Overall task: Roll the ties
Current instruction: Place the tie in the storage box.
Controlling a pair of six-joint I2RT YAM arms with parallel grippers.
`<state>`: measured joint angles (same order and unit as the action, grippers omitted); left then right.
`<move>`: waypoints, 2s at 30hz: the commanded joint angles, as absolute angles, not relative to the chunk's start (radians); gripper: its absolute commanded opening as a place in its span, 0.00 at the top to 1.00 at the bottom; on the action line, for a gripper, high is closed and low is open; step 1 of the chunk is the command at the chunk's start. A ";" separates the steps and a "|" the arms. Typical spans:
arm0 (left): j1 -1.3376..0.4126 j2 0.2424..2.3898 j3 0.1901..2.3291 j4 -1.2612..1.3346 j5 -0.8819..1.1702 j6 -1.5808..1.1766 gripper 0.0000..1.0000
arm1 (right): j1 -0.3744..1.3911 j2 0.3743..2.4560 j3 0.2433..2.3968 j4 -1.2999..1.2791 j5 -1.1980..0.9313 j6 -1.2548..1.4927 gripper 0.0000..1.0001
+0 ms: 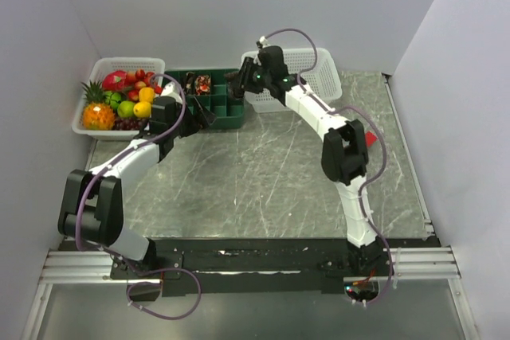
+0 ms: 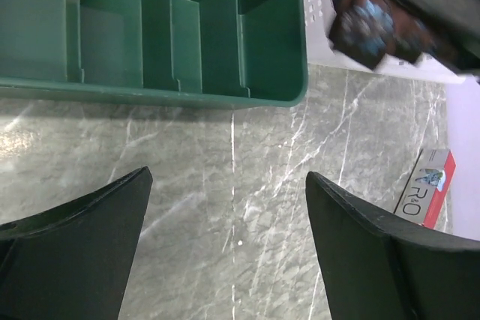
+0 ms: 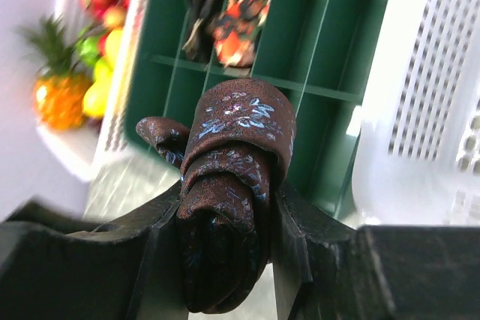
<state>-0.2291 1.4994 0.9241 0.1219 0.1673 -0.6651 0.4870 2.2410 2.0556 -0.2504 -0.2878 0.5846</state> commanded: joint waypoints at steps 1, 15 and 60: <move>-0.216 1.514 0.963 0.133 0.170 -0.635 0.11 | 0.537 2.341 2.259 -0.385 -0.098 0.580 1.00; -0.150 1.448 0.902 0.160 0.239 -0.618 0.11 | 0.563 2.445 2.344 -0.488 0.043 0.611 1.00; -0.193 2.092 1.456 0.405 0.563 -0.750 0.99 | 0.575 2.480 2.327 -0.589 0.118 0.591 0.98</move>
